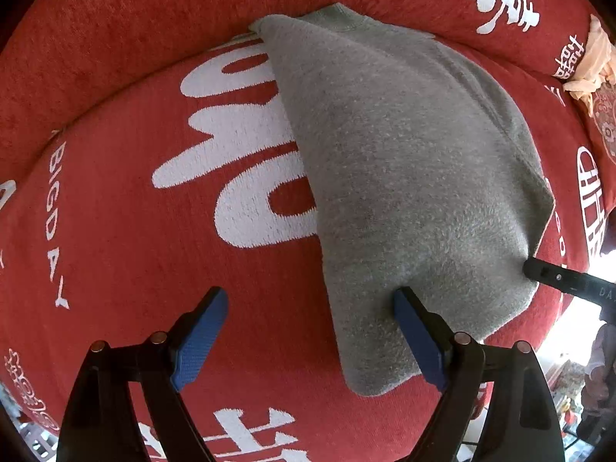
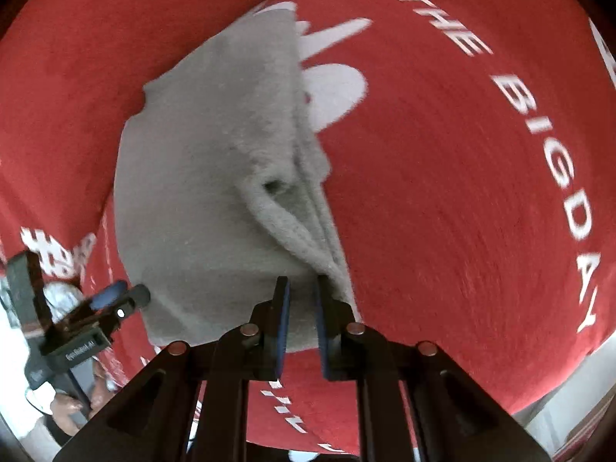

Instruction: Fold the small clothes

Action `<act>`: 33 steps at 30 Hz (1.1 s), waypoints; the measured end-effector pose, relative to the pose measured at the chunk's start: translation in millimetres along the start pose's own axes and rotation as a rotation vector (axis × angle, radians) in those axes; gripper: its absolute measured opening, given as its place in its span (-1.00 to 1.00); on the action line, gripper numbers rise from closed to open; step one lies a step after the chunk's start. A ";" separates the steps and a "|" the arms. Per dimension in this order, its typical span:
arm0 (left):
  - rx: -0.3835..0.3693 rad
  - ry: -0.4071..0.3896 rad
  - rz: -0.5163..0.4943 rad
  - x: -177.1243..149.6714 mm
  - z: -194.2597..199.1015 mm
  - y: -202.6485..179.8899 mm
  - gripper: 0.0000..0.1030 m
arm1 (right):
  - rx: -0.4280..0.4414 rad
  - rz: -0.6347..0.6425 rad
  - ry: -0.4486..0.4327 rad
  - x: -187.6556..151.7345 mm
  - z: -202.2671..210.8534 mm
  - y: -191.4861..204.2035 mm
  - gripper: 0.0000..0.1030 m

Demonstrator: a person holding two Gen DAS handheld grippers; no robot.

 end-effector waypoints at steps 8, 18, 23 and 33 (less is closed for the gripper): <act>0.002 0.012 0.009 0.8 -1.1 2.7 0.72 | -0.010 0.011 -0.005 -0.1 16.2 0.4 -0.69; -0.019 0.030 -0.001 15.4 0.1 -5.6 0.72 | 0.027 -0.044 -0.083 30.9 40.6 -6.9 -0.34; -0.085 0.004 0.067 36.5 9.6 1.0 0.72 | 0.114 -0.069 -0.110 60.6 41.0 -8.0 0.05; -0.090 -0.033 0.150 86.5 -2.5 11.7 1.00 | 0.195 -0.050 -0.037 102.6 17.3 -7.5 0.16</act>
Point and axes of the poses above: each gripper's, at about its wrist camera, not at the fingertips, and z roughly against the way its jaws point, y to its left, x to its top, the point moved 9 cm from there along -z, roughly the way its jaws point, and after that the axes turned 4 degrees about -y, right-handed, at the moved point
